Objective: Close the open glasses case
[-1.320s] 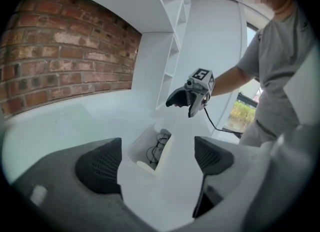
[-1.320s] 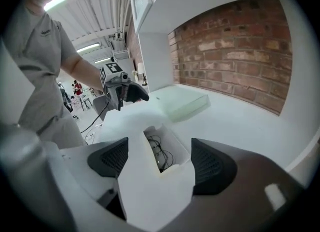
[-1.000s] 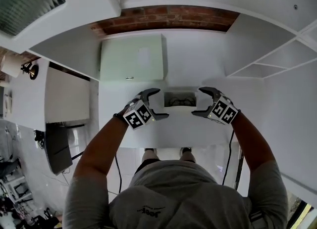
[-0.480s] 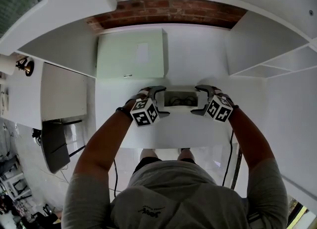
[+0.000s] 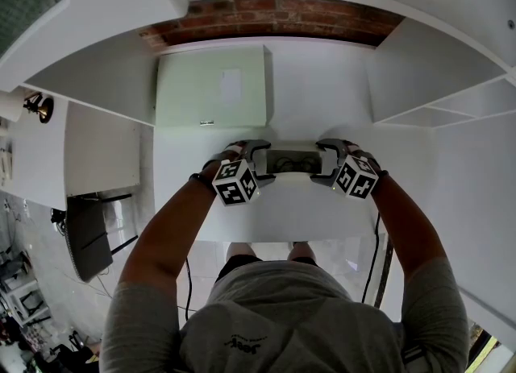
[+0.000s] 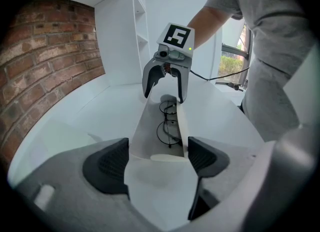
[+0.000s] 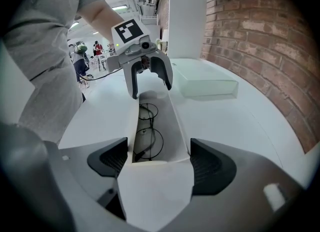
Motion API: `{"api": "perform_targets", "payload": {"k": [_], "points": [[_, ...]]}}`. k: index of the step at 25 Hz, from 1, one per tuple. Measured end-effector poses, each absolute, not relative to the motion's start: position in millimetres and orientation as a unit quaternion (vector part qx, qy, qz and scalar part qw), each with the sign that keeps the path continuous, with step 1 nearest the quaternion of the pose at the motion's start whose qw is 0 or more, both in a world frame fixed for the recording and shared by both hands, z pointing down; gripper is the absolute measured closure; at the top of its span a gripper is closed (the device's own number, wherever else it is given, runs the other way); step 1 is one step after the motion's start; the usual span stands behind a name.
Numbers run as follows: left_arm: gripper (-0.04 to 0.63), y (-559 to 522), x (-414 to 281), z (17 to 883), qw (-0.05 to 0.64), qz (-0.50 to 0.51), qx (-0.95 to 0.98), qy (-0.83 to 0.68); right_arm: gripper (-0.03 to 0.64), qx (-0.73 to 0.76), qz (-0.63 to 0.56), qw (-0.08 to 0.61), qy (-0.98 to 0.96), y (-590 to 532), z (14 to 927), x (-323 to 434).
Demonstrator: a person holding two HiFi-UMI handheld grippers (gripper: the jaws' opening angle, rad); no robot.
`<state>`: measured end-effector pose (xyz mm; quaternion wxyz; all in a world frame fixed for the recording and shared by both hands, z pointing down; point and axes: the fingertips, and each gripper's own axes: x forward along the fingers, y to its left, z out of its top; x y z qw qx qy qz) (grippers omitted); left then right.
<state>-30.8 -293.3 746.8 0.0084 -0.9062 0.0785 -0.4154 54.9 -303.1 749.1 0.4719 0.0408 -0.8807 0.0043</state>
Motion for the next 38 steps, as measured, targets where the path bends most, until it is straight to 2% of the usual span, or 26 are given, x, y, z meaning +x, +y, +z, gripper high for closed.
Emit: {"api": "perform_targets", "payload": {"k": [8, 14, 17, 21, 23, 24, 38], "points": [[0.252, -290, -32, 745, 0.024, -0.414, -0.905, 0.093, 0.25, 0.063, -0.021, 0.464, -0.883, -298, 746, 55], [0.305, -288, -34, 741, 0.038, -0.415, -0.903, 0.107, 0.282, 0.08, -0.039, 0.463, -0.882, -294, 743, 56], [0.365, -287, -35, 738, 0.042, -0.415, -0.901, 0.117, 0.328, 0.093, -0.043, 0.457, -0.884, -294, 740, 57], [0.386, -277, -34, 737, 0.042, -0.42, -0.9, 0.109, 0.397, 0.1, -0.048, 0.456, -0.883, -290, 739, 59], [0.41, -268, -35, 739, 0.04, -0.426, -0.899, 0.098, 0.376, 0.084, -0.047, 0.465, -0.88, -281, 742, 58], [0.457, -264, -35, 740, 0.038, -0.429, -0.898, 0.095, 0.368, 0.079, -0.045, 0.469, -0.878, -277, 744, 57], [0.451, -263, -35, 741, 0.02, -0.421, -0.901, 0.105, 0.365, 0.085, -0.041, 0.471, -0.877, -275, 746, 55]]}}
